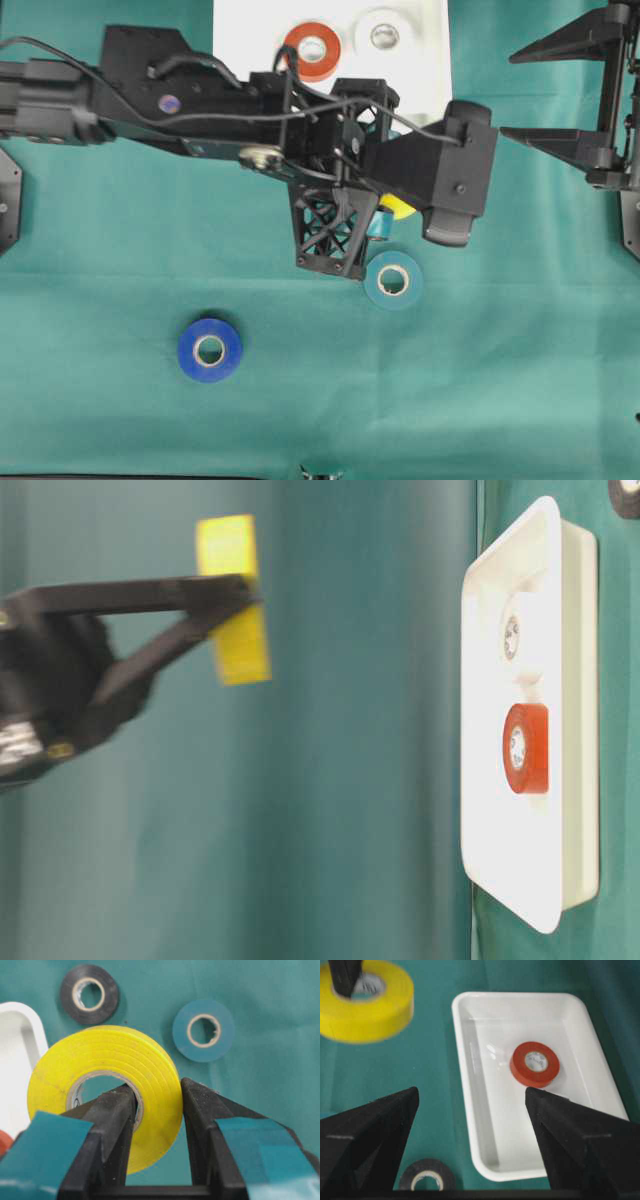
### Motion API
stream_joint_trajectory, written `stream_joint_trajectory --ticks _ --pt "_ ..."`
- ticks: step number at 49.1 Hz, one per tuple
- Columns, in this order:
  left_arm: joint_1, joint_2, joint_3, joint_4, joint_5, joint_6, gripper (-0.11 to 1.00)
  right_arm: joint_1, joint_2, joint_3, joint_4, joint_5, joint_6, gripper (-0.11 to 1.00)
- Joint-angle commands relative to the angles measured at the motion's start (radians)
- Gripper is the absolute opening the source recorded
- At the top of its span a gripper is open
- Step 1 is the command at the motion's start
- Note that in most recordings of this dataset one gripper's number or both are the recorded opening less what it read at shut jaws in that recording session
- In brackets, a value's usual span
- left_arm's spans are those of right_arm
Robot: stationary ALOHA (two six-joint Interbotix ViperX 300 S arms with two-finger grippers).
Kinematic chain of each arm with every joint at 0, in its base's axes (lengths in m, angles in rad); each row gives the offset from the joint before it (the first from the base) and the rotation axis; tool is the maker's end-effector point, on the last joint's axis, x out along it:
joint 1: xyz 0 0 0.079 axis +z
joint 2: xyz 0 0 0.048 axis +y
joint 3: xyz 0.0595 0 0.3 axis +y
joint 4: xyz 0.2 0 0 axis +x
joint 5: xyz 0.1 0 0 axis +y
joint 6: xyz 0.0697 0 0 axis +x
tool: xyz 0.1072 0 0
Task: Pick up the tape from a random location and place it into the white case.
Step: 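Lower the left gripper and close it on the yellow roll's rim, then lift the yellow roll and carry it to the tray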
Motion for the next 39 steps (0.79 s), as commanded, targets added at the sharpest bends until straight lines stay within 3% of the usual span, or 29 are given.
stream_joint_trajectory --ticks 1,16,39 --pt "-0.003 -0.055 -0.049 0.003 0.018 0.003 0.24 -0.003 0.002 -0.014 -0.003 -0.005 0.002 0.86" --pt "-0.003 -0.06 -0.112 0.003 0.081 0.003 0.24 -0.003 0.002 -0.014 -0.005 -0.008 0.002 0.86" --pt "-0.005 -0.061 -0.107 0.003 0.084 0.003 0.24 -0.003 0.002 -0.014 -0.005 -0.008 -0.002 0.86"
